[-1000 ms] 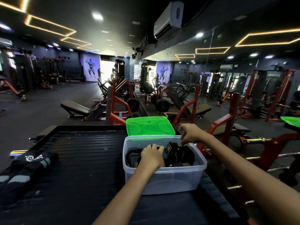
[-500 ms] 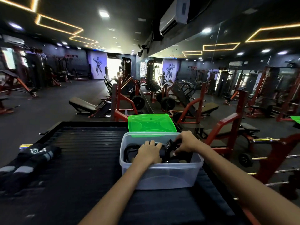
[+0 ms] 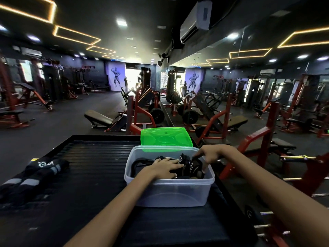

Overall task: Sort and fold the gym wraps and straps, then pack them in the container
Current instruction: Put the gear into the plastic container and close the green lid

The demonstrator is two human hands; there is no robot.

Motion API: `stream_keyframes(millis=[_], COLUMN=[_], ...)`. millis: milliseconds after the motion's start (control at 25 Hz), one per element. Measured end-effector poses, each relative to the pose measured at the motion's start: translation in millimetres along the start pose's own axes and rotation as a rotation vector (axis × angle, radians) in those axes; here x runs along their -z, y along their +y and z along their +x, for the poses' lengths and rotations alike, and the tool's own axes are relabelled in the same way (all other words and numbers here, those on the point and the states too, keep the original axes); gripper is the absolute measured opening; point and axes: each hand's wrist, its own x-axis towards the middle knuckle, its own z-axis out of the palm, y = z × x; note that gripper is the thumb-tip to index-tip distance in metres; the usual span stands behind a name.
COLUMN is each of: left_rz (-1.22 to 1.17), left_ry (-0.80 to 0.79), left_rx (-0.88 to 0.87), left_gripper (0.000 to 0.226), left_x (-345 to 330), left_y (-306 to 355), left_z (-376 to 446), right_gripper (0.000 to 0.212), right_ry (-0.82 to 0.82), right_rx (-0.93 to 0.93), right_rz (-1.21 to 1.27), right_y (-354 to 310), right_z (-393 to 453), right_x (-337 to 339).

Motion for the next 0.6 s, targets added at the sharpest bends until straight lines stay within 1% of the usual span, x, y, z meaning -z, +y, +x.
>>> stream_keyframes(millis=[80, 120, 200, 280, 360, 440, 480, 520, 560, 600], left_rz=[-0.019, -0.020, -0.012, -0.002, -0.015, -0.153, -0.270, -0.384, -0.479, -0.559], left_ry=[-0.053, -0.080, -0.127, -0.156, -0.150, -0.053, 0.041, 0.168, 0.311, 0.440], left_rx=[-0.022, -0.038, -0.062, -0.066, -0.068, -0.078, -0.066, -0.027, 0.031, 0.086], left_gripper=[0.054, 0.053, 0.054, 0.055, 0.054, 0.049, 0.043, 0.037, 0.032, 0.028], left_x=[-2, -1, 4, 9, 10, 11, 13, 17, 21, 24], left_y=[0, 1, 2, 2, 4, 2, -1, -4, -10, -17], left_z=[2, 2, 3, 3, 0, -5, -9, -17, -27, -38], right_gripper=[0.054, 0.054, 0.057, 0.051, 0.047, 0.043, 0.041, 0.040, 0.040, 0.039], right_ry=[0.077, 0.126, 0.221, 0.217, 0.137, 0.103, 0.155, 0.255, 0.372, 0.463], right_rx=[0.012, -0.003, -0.064, -0.091, -0.126, -0.137, -0.135, -0.118, -0.067, 0.031], right_rz=[0.115, 0.125, 0.008, -0.116, -0.168, -0.209, -0.214, -0.187, -0.094, 0.068], right_y=[0, 1, -1, -8, -15, -20, -24, -30, -38, -50], right_z=[-6, -7, -8, -5, -3, -2, -3, -5, -8, -11], right_x=[-4, -9, -24, -34, -35, -26, -21, -16, -12, -10])
